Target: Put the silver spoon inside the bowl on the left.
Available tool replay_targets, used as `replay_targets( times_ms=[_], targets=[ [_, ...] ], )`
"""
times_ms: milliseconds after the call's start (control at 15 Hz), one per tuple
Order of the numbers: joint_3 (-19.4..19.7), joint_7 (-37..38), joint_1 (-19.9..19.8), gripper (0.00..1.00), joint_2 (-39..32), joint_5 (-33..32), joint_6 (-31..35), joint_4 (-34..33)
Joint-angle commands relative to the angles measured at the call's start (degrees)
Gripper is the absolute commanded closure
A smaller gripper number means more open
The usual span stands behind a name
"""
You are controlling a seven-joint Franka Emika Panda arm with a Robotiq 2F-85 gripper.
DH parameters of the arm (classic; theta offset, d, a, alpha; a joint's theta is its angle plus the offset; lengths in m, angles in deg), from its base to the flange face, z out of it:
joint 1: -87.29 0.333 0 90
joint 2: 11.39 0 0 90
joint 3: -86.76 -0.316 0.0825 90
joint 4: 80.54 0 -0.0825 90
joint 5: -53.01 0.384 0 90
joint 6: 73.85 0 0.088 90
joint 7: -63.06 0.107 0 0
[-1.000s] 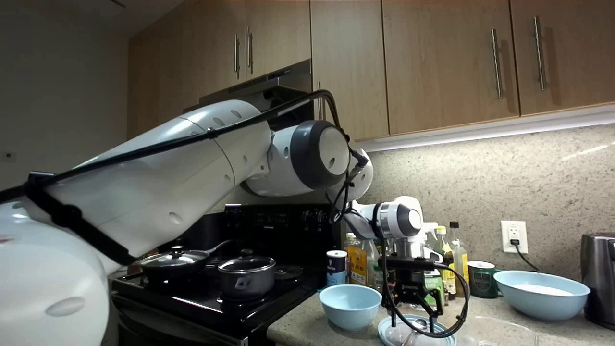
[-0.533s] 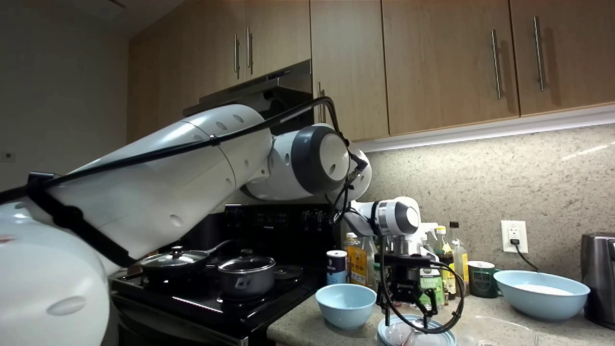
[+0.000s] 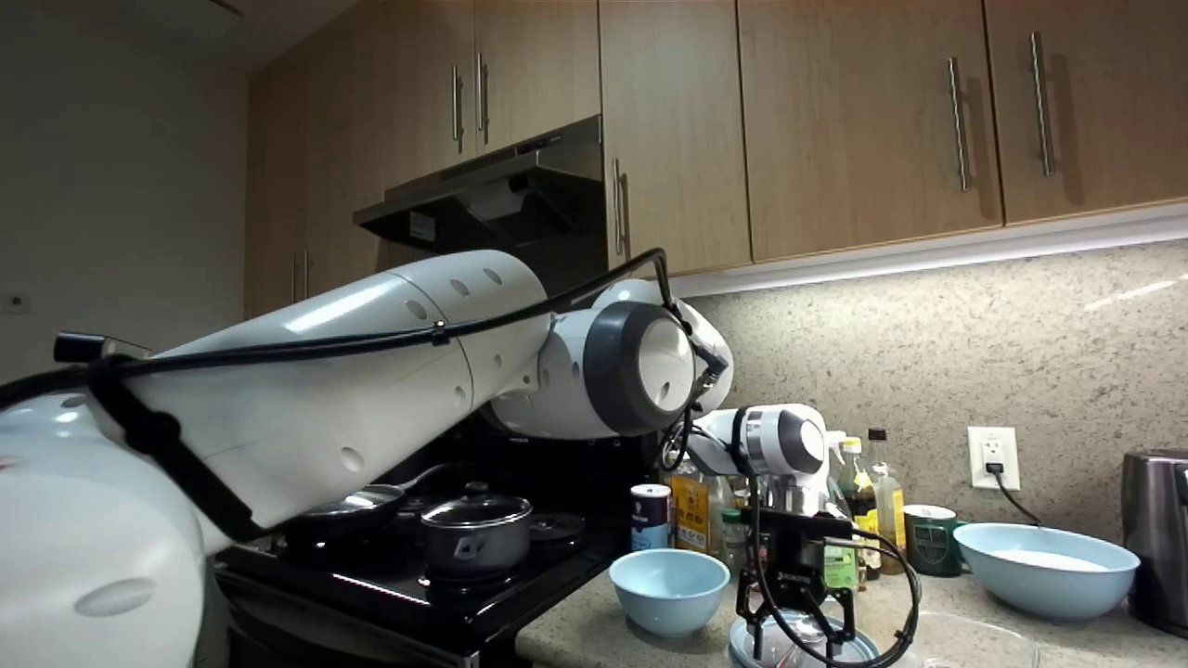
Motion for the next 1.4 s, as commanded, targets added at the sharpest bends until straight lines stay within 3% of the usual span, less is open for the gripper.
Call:
replay_targets(
  times_ms=[0,600,1067,1333],
  targets=[
    [-0.7,-2.9,-1.0,0.40,-4.1,-0.8,-4.5,-7.3],
    [0.7,-1.6,-1.1,0.98,-4.6,-0.2,-4.6,-11.7],
    [0.5,0.7,-2.0,0.97,-0.5,1.3,-2.4,-10.1],
    [0.4,1.5,-0.1,0.97,5.1,0.8,-0.7,-6.0]
  ],
)
